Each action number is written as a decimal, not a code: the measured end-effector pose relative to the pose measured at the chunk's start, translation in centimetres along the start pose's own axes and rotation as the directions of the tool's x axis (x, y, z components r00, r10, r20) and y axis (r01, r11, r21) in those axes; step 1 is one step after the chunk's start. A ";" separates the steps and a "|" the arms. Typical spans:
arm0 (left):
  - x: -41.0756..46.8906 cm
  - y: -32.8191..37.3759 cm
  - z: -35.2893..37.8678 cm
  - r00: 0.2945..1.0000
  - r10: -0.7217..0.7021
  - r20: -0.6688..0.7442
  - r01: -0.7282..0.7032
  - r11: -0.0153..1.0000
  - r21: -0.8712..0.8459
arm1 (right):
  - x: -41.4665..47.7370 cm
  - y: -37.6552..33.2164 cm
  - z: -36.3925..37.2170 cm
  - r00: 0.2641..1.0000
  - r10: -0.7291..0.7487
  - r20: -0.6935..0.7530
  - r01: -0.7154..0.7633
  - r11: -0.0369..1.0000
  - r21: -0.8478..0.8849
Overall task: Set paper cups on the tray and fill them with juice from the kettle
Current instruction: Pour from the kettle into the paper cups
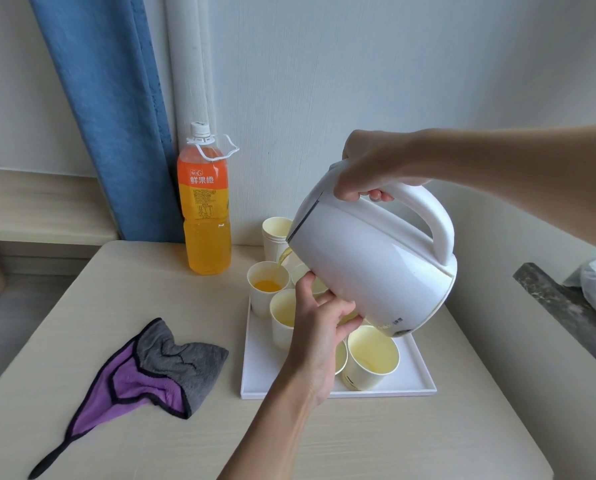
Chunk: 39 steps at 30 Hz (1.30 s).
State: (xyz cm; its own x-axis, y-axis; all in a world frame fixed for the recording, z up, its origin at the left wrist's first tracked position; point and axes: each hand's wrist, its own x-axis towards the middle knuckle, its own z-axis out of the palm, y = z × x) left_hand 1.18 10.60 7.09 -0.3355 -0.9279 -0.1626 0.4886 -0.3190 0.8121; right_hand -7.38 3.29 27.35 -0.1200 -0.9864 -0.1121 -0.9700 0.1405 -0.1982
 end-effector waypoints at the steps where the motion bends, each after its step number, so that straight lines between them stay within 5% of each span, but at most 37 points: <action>1: 0.0 0.0 0.0 1.000 0.000 -0.001 0.000 1.000 0.002 | 0.0 0.0 0.0 1.000 0.000 0.000 0.000 1.000 0.001; 39: 0.2 0.0 -0.1 1.000 0.007 -0.007 -0.007 1.000 -0.014 | 0.1 -1.3 0.0 1.000 -0.011 -0.024 0.009 0.996 -0.090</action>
State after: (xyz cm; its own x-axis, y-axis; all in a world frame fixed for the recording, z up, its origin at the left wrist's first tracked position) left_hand 1.20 10.41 6.95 -0.3264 -0.9315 -0.1609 0.5024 -0.3151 0.8052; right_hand -6.11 3.03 27.57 -0.1143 -0.9897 -0.0865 -0.9861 0.1236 -0.1111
